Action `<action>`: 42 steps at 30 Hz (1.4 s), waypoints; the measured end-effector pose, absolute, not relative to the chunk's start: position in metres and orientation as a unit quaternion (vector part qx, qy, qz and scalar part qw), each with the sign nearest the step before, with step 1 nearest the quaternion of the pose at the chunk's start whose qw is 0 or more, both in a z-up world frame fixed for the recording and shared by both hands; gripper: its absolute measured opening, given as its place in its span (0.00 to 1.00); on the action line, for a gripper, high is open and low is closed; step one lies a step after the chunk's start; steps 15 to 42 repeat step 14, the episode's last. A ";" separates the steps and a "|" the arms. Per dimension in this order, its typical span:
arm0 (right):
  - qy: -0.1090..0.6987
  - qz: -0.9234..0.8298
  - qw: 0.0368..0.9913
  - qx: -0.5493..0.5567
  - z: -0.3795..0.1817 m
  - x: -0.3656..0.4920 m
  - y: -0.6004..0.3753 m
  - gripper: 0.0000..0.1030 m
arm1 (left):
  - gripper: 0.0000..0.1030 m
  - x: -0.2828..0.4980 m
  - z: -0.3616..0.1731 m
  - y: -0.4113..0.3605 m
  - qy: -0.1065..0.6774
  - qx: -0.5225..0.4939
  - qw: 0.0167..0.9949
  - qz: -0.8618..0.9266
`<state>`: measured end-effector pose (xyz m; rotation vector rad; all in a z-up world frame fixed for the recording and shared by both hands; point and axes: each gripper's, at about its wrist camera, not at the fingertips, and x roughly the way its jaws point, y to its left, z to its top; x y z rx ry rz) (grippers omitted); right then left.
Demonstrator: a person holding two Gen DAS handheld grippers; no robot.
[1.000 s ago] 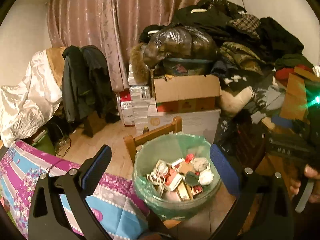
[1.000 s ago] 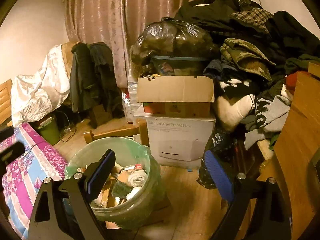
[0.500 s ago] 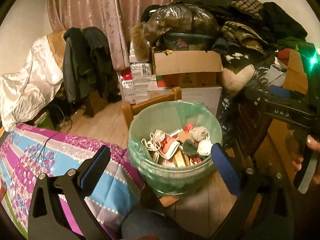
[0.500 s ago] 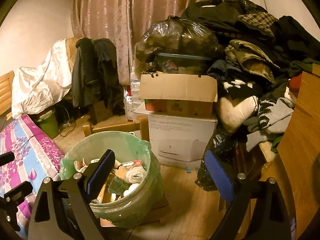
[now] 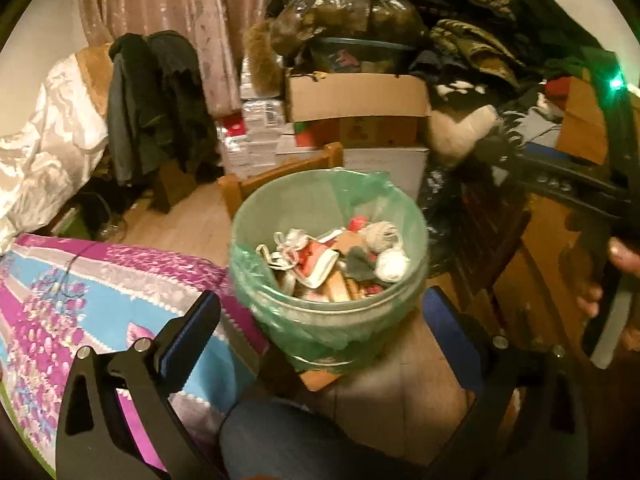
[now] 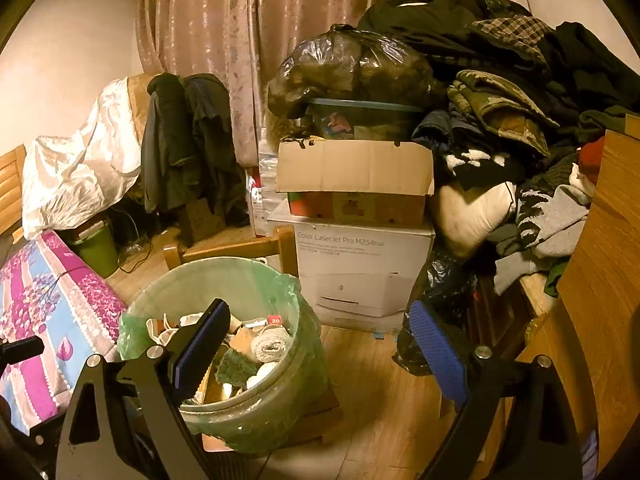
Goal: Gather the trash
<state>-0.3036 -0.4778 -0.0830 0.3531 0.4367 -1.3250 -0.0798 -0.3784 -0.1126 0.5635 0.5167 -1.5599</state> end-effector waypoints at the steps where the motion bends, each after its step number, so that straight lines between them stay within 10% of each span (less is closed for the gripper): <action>1: 0.202 -0.606 0.752 0.161 -0.083 -0.304 -0.478 0.89 | 0.95 -0.081 -0.112 -0.378 0.221 0.248 0.649 -0.685; 42: 0.198 -0.608 0.753 0.155 -0.081 -0.300 -0.476 0.89 | 0.95 -0.070 -0.103 -0.384 0.219 0.242 0.706 -0.628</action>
